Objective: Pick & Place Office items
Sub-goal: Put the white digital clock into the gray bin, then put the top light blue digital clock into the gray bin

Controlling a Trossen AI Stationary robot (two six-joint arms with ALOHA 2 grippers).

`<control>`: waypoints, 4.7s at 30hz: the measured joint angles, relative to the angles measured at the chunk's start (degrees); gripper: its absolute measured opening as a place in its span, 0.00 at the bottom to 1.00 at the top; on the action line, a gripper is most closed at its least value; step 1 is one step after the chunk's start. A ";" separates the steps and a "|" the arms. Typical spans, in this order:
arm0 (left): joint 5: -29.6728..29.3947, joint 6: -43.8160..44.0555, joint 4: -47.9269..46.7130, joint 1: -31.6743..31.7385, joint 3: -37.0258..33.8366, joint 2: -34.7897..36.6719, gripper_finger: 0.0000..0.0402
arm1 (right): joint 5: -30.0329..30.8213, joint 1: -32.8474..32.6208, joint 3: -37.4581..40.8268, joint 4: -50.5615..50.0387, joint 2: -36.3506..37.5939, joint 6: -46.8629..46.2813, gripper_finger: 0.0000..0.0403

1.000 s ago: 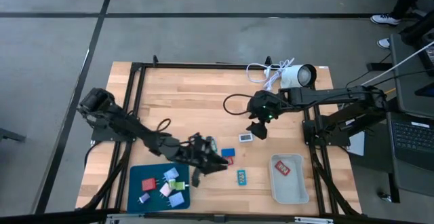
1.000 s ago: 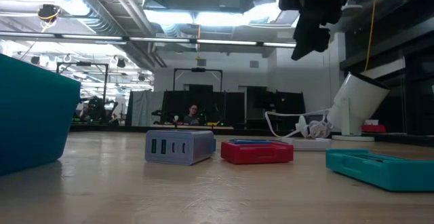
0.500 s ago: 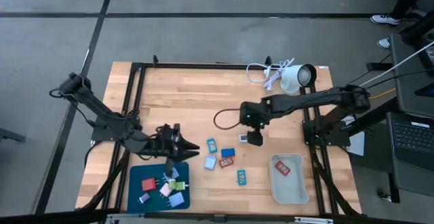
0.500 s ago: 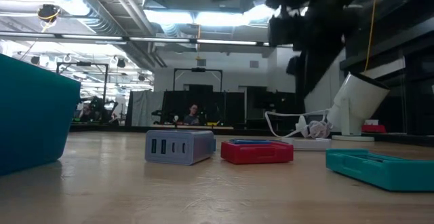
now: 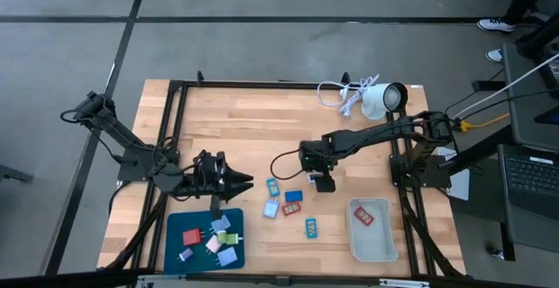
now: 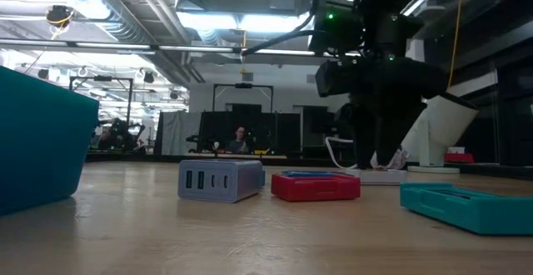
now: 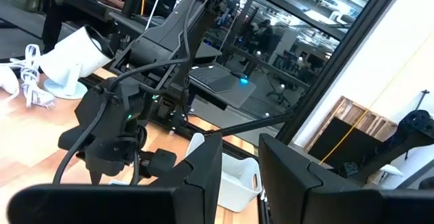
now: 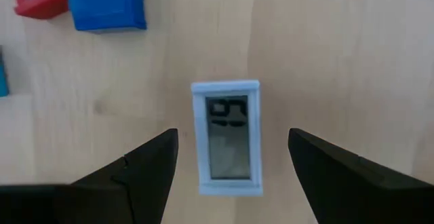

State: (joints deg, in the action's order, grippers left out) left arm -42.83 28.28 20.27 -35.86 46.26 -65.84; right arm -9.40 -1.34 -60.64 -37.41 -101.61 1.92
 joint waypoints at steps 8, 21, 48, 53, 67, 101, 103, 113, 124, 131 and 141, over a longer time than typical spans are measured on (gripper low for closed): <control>-0.54 1.33 -0.83 0.00 0.00 0.00 0.23 | -0.22 0.00 0.02 1.10 -0.58 -0.39 0.70; -0.83 2.18 -2.54 0.00 0.00 0.00 0.23 | 0.65 -0.14 -0.24 2.28 -4.56 -2.56 0.70; -1.71 2.17 -3.77 0.00 0.00 -0.04 0.21 | -10.31 4.06 -7.35 5.21 -2.60 -8.62 0.35; -1.71 1.79 -3.82 0.00 -0.02 -0.04 0.21 | -18.01 4.12 -15.07 4.53 -0.45 -9.06 0.35; -2.24 0.38 -3.81 0.00 -0.02 -0.04 0.21 | -12.83 -7.54 -7.11 3.71 21.59 -23.68 0.35; -2.76 0.03 -3.37 0.00 -0.02 -0.04 0.21 | -0.49 -38.89 30.64 11.87 41.80 -76.85 0.71; -2.76 0.03 -3.37 0.00 -0.02 -0.04 0.21 | -0.51 -38.65 30.64 13.20 41.80 -76.95 0.79; -2.76 0.30 -3.37 0.00 -0.02 -0.04 0.21 | -0.04 -37.59 27.30 16.22 41.80 -77.31 0.77; -2.73 0.35 -3.37 0.00 -0.02 -0.04 0.21 | 7.91 -34.47 19.64 17.55 42.02 -70.37 0.77; -2.73 0.99 -3.37 0.00 -0.02 -0.04 0.21 | 13.06 -27.97 8.30 0.90 35.14 -55.47 0.73; -3.61 2.41 -3.85 0.00 -0.02 -0.04 0.21 | 5.50 -19.57 2.08 6.42 16.47 -33.34 0.71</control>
State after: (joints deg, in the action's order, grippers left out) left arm -46.43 30.69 16.43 -35.86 46.24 -65.89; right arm -3.91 -20.91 -58.57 -31.00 -85.14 -31.41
